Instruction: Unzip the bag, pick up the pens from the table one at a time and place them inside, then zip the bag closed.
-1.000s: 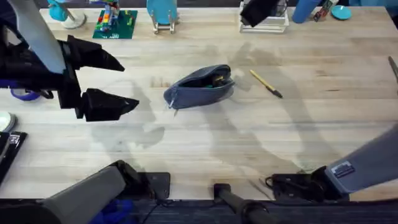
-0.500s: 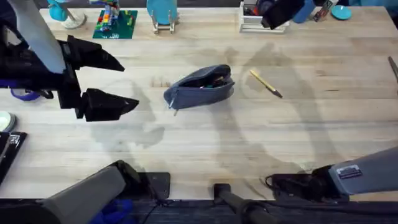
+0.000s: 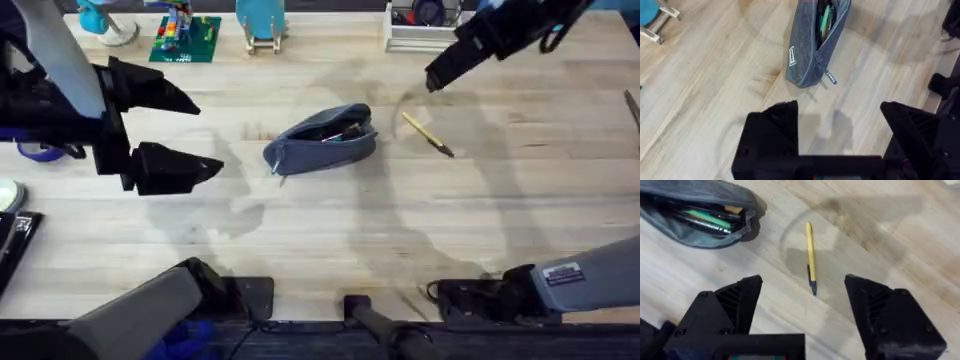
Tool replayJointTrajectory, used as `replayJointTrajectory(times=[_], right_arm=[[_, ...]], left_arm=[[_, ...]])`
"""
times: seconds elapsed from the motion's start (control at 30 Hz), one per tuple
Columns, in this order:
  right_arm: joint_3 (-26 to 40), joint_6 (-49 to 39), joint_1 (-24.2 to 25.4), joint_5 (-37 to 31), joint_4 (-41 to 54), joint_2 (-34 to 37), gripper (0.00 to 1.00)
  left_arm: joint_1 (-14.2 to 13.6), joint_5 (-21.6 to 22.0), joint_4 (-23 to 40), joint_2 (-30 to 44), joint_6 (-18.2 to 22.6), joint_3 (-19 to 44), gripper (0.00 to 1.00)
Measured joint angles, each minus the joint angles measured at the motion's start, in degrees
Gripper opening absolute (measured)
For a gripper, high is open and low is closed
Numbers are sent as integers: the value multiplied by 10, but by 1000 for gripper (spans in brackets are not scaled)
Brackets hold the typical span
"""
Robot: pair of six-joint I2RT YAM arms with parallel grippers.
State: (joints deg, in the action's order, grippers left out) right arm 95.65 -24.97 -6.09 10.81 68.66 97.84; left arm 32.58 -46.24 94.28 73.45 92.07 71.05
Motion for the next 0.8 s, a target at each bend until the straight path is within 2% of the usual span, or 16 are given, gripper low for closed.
replayJointTrajectory(times=[0.27,0.6,0.8], right_arm=[[-109,25,1,2,-85,0,997],[-196,29,3,-8,-185,0,998],[-220,35,3,-24,-215,6,997]], left_arm=[[0,0,0,0,0,0,995],[0,0,0,0,0,0,995],[0,0,0,0,0,0,995]])
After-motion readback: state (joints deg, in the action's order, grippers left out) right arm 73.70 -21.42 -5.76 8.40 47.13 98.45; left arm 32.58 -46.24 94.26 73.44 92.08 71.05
